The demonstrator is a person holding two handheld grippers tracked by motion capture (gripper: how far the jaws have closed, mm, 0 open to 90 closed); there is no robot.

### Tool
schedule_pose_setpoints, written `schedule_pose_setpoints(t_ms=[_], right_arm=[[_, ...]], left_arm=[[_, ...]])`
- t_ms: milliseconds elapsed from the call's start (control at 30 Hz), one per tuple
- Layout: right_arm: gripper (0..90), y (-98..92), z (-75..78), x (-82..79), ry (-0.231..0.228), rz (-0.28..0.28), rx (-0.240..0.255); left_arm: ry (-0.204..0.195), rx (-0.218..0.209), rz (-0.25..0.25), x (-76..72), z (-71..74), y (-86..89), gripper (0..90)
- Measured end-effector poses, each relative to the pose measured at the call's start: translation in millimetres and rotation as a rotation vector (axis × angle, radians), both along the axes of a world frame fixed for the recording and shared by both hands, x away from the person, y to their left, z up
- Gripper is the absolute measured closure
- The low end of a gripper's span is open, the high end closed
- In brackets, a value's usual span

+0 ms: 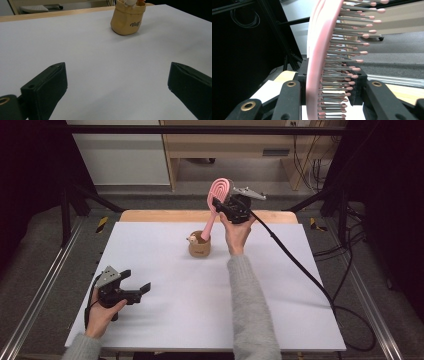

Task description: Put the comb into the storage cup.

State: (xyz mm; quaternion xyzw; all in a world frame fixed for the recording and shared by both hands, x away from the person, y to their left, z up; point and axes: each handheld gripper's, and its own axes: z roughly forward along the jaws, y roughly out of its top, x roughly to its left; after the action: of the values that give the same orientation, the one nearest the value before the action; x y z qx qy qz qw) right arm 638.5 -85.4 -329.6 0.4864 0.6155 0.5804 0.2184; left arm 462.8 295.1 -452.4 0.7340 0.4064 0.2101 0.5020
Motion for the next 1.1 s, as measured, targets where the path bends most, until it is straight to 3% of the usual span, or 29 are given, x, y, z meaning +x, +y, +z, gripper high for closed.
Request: schedule_pose_setpoints(t_ms=[1100], right_arm=[[62.8, 16.2, -24.9, 7.0, 0.047, -0.009, -0.006]], left_arm=[[0.003, 0.003, -0.003, 0.0, -0.5, -0.7, 2.5]])
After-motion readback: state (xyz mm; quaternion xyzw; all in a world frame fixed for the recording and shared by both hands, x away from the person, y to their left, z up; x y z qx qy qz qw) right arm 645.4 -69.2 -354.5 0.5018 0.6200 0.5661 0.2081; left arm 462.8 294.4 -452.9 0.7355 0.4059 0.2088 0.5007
